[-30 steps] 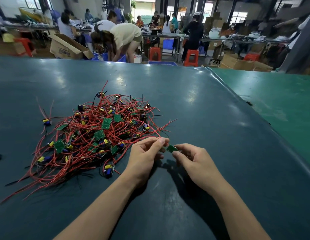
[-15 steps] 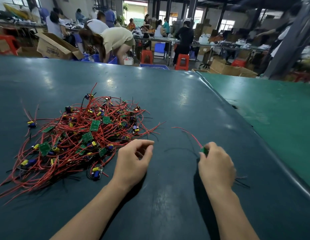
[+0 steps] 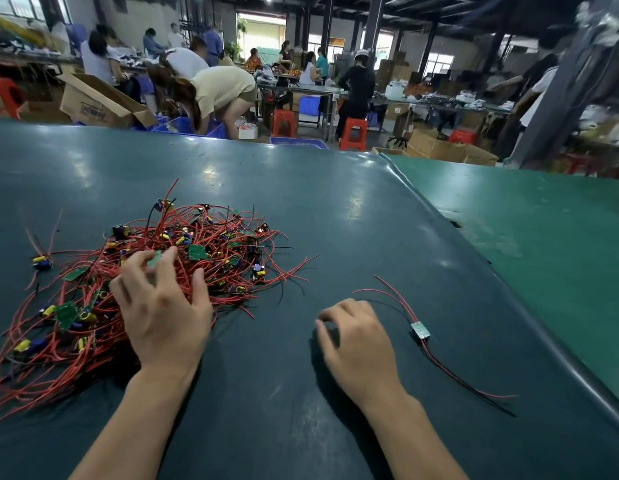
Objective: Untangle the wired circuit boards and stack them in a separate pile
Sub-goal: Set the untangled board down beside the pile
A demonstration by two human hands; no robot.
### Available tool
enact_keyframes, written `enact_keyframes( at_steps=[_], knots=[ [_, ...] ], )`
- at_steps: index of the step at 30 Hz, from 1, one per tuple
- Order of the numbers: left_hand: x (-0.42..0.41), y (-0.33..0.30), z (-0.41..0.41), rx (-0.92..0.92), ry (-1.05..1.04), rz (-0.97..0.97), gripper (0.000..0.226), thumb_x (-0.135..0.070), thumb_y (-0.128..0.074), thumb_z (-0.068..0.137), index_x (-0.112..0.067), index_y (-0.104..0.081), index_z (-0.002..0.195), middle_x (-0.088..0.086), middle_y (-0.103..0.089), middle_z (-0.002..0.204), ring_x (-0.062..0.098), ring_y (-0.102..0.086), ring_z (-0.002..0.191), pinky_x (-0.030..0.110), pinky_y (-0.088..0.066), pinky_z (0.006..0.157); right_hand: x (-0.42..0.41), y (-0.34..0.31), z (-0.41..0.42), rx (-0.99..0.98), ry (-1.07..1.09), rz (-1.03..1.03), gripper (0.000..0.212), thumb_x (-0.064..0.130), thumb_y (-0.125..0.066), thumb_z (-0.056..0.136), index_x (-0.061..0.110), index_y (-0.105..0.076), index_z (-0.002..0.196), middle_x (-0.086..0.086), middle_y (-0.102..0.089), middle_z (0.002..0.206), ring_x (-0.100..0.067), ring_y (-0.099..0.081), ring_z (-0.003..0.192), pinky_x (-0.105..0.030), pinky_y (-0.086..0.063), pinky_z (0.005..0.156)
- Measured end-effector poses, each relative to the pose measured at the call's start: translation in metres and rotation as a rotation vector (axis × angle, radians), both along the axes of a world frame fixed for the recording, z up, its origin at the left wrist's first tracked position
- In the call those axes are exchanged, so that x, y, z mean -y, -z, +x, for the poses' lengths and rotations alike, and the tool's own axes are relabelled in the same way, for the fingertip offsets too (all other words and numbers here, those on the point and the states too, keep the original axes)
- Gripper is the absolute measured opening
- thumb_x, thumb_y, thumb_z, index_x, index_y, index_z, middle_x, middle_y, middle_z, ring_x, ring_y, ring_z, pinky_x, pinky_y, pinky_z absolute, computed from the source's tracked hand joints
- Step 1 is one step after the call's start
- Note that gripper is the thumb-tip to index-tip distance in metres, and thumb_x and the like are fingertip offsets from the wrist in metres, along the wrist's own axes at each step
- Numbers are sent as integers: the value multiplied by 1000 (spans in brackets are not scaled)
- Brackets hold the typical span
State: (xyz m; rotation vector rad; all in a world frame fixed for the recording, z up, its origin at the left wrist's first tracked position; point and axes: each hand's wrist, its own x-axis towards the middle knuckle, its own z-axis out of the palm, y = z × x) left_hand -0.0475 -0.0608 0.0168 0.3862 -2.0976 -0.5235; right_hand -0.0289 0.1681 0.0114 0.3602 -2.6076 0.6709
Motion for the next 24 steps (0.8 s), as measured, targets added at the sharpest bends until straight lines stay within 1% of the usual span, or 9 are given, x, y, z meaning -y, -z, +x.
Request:
enact_keyframes(
  at_steps=[3,6,10,13,15,17,20,22,24],
  knots=[
    [1,0,1,-6,-33,101,45,-5,-66,84,0,-53,127,32,-43,124,46,-39,113,51,-34,99,2,5,-5,51,-93,7,18,26,-58,95,13,-70,96,1,-62,98,-20,-51,100,-27,-41,86],
    [7,2,0,61,-48,142,46,-6,-64,85,0,-54,129,31,-55,118,47,-46,112,49,-31,100,0,5,-7,52,-90,-38,19,26,-57,96,13,-71,97,1,-62,98,-18,-51,100,-26,-42,86],
    [5,-3,3,-18,-53,105,38,-13,-71,85,-7,-63,122,19,-69,106,43,-55,102,49,-41,88,2,5,-8,33,-75,-65,16,24,-60,94,14,-71,93,2,-63,93,-17,-52,96,-27,-42,83],
    [1,-5,6,-84,10,105,41,-24,-80,80,-8,-63,113,13,-71,99,39,-59,92,41,-40,78,1,6,-9,53,-78,-76,15,25,-61,94,15,-72,93,4,-63,93,-15,-52,96,-25,-43,82],
    [2,-6,6,-97,24,161,45,-33,-82,75,-9,-63,107,11,-70,94,36,-60,88,37,-38,76,0,6,-11,57,-76,-89,14,25,-62,94,15,-72,92,4,-63,93,-15,-53,96,-26,-43,81],
    [4,-7,7,-165,45,199,45,-39,-80,76,-8,-64,105,11,-68,93,31,-62,81,36,-42,74,1,7,-12,49,-61,-110,12,24,-63,93,16,-72,90,4,-64,91,-16,-54,94,-26,-43,79],
    [3,-11,9,-387,126,35,38,-34,-77,84,0,-67,98,15,-66,89,31,-61,72,41,-51,69,3,9,-13,8,-20,-164,9,20,-66,91,15,-72,86,4,-65,88,-18,-56,90,-25,-41,75],
    [1,-15,10,-513,155,-87,32,-25,-79,84,4,-68,92,19,-66,88,35,-61,75,48,-53,68,3,10,-15,-8,-9,-205,9,18,-67,90,15,-72,84,5,-65,87,-18,-57,88,-23,-40,74],
    [0,-17,11,-579,160,-182,27,-17,-81,82,5,-68,89,22,-66,88,35,-59,81,45,-51,72,3,11,-16,-2,-22,-234,9,17,-67,90,14,-72,83,4,-65,87,-19,-59,86,-26,-43,74]
  ],
)
